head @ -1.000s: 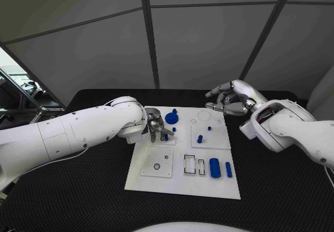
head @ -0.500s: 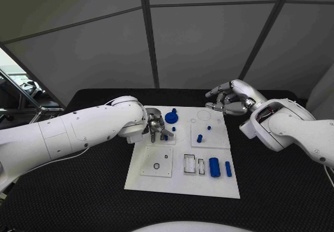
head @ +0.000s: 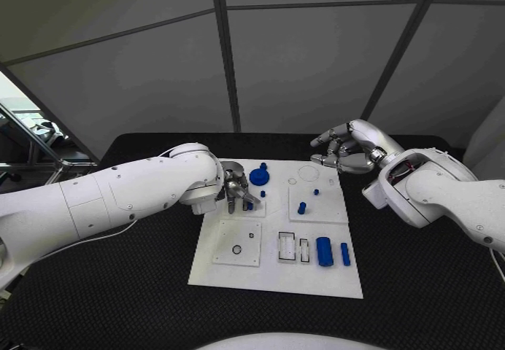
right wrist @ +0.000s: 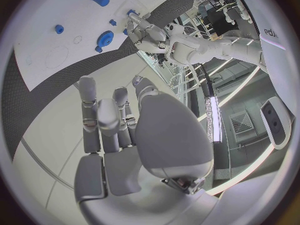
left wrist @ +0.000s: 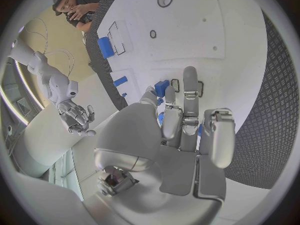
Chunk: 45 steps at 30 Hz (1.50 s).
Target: Assemble the parts on the task board
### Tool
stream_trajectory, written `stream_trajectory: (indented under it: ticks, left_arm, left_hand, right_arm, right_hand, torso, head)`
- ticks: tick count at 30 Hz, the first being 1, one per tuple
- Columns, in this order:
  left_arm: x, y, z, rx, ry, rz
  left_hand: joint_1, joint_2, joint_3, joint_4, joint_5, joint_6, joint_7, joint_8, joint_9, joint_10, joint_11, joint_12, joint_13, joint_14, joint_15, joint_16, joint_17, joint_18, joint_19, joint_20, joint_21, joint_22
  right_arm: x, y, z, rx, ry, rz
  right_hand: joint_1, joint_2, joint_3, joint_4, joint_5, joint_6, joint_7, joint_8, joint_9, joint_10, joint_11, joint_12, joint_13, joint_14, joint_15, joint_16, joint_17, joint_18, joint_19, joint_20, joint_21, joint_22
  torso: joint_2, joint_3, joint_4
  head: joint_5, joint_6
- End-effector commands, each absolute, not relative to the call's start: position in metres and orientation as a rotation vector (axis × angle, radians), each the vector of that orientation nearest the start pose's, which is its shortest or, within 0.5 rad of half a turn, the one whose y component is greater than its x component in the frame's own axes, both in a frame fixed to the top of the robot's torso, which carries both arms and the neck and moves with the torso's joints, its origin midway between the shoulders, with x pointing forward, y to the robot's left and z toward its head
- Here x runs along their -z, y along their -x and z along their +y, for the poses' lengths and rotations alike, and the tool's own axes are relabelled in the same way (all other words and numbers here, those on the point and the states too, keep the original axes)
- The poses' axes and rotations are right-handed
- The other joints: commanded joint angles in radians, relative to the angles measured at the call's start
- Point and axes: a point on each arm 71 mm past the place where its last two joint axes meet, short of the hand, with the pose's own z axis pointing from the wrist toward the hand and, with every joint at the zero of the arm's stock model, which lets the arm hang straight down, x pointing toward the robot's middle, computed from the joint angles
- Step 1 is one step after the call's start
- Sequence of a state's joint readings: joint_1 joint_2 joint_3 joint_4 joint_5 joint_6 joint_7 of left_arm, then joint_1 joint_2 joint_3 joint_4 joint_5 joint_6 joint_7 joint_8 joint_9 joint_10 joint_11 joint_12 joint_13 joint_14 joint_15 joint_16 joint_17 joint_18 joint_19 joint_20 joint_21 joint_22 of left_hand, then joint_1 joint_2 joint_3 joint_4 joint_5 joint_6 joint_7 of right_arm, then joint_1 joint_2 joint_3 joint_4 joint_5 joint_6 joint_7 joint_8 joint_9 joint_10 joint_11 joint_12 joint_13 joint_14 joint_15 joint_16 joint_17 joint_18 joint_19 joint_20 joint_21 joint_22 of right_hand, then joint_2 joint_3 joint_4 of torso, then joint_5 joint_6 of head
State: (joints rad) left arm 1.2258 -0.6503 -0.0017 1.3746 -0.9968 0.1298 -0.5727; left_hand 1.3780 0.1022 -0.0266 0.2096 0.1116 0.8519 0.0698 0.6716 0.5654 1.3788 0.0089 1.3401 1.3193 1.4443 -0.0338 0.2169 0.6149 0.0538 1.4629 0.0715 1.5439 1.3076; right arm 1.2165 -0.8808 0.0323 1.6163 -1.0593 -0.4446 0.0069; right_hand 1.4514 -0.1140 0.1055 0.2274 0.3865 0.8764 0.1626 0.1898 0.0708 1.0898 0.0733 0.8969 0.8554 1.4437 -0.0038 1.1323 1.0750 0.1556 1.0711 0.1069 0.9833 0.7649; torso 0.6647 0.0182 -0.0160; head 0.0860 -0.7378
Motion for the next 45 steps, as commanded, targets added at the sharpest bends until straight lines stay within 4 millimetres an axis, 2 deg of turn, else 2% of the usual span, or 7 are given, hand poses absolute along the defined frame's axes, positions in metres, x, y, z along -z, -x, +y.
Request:
stream_trajectory:
  ticks: [1,6,10,12,17,25,45]
  left_arm:
    - [0.213,-0.507,0.161,0.464,0.244,2.337]
    - [0.212,-0.505,0.162,0.475,0.25,2.339]
    - [0.211,-0.502,0.164,0.486,0.262,2.336]
    - [0.21,-0.501,0.165,0.488,0.273,2.328]
    - [0.207,-0.499,0.17,0.494,0.307,2.294]
    - [0.202,-0.494,0.178,0.507,0.356,2.235]
    - [0.203,-0.484,0.183,0.485,0.372,2.056]
  left_hand:
    - [0.052,0.026,0.053,-0.009,0.004,-0.011,-0.002,-0.01,0.001,0.002,-0.009,-0.006,-0.044,-0.001,-0.009,-0.009,0.004,-0.041,0.081,-0.008,-0.005,0.21]
    - [0.057,-0.012,0.217,-0.016,0.009,-0.01,-0.003,-0.006,0.016,0.004,-0.015,-0.008,-0.042,0.0,-0.008,-0.017,0.011,-0.04,0.08,-0.011,-0.007,0.209]
    - [-0.034,-0.118,0.479,-0.019,0.005,-0.019,-0.003,0.019,0.058,0.009,-0.014,-0.009,-0.042,0.005,-0.008,-0.026,0.02,-0.04,0.08,-0.007,-0.009,0.209]
    - [-0.086,-0.15,0.571,-0.032,0.001,-0.021,-0.001,0.029,0.075,0.012,-0.012,-0.008,-0.041,0.007,-0.005,-0.029,0.023,-0.04,0.08,-0.01,-0.009,0.21]
    - [-0.152,-0.191,0.701,-0.085,0.0,-0.027,-0.004,0.05,0.106,0.018,-0.014,-0.003,-0.035,0.009,-0.009,-0.034,0.028,-0.04,0.081,-0.009,-0.01,0.211]
    - [-0.191,-0.199,0.758,-0.117,-0.001,-0.028,-0.006,0.059,0.121,0.02,-0.012,-0.004,-0.037,0.01,-0.011,-0.037,0.031,-0.04,0.08,-0.011,-0.011,0.21]
    - [-0.202,-0.205,0.78,-0.136,-0.002,-0.025,-0.007,0.062,0.126,0.026,-0.014,0.001,-0.03,0.011,-0.012,-0.038,0.033,-0.04,0.081,-0.011,-0.011,0.211]
  right_arm:
    - [0.134,-0.481,-0.195,-0.969,-0.194,1.529]
    - [0.134,-0.48,-0.194,-0.972,-0.19,1.533]
    - [0.135,-0.481,-0.194,-0.974,-0.188,1.535]
    - [0.135,-0.481,-0.194,-0.974,-0.187,1.536]
    - [0.135,-0.481,-0.194,-0.975,-0.184,1.542]
    - [0.136,-0.481,-0.195,-0.973,-0.184,1.544]
    - [0.136,-0.482,-0.197,-0.967,-0.18,1.548]
  right_hand:
    - [-0.005,-0.001,-0.003,0.003,0.009,0.005,-0.003,0.006,0.0,0.007,-0.003,-0.003,-0.002,0.004,-0.002,-0.005,0.0,0.005,0.009,-0.001,-0.007,-0.001]
    - [-0.006,-0.003,-0.003,0.005,0.02,0.005,-0.003,0.007,0.0,0.007,-0.003,-0.003,-0.005,0.005,-0.002,-0.009,-0.001,0.005,0.011,-0.002,-0.01,-0.004]
    - [-0.008,-0.004,-0.004,0.007,0.023,0.005,-0.003,0.007,0.0,0.006,-0.003,-0.004,-0.007,0.005,-0.002,-0.01,-0.002,0.005,0.011,-0.002,-0.011,-0.004]
    - [-0.008,-0.004,-0.004,0.007,0.023,0.005,-0.003,0.007,0.0,0.006,-0.003,-0.004,-0.007,0.005,-0.002,-0.01,-0.002,0.005,0.011,-0.002,-0.011,-0.004]
    - [-0.012,-0.006,-0.006,0.009,0.026,0.004,-0.003,0.008,0.0,0.006,-0.003,-0.004,-0.009,0.006,-0.002,-0.012,-0.002,0.005,0.011,-0.002,-0.014,-0.006]
    - [-0.013,-0.007,-0.007,0.01,0.026,0.004,-0.003,0.008,0.0,0.006,-0.003,-0.004,-0.009,0.006,-0.002,-0.012,-0.002,0.005,0.012,-0.002,-0.014,-0.006]
    - [-0.015,-0.008,-0.008,0.012,0.027,0.004,-0.003,0.008,0.0,0.007,-0.003,-0.003,-0.009,0.007,-0.002,-0.011,0.001,0.005,0.014,-0.002,-0.013,-0.004]
  torso:
    - [0.0,-0.0001,0.0004]
    - [0.0,0.0002,0.0013]
    - [0.0,0.0004,0.0024]
    - [-0.001,0.0003,0.0034]
    - [0.0,0.0002,0.0019]
    - [0.0,0.0,0.0017]
    - [0.0,0.0004,-0.0002]
  head:
    - [-0.002,-0.002]
    - [0.0,-0.005]
    - [0.0,-0.006]
    - [0.001,-0.006]
    - [0.008,-0.012]
    - [0.011,-0.011]
    - [0.016,-0.015]
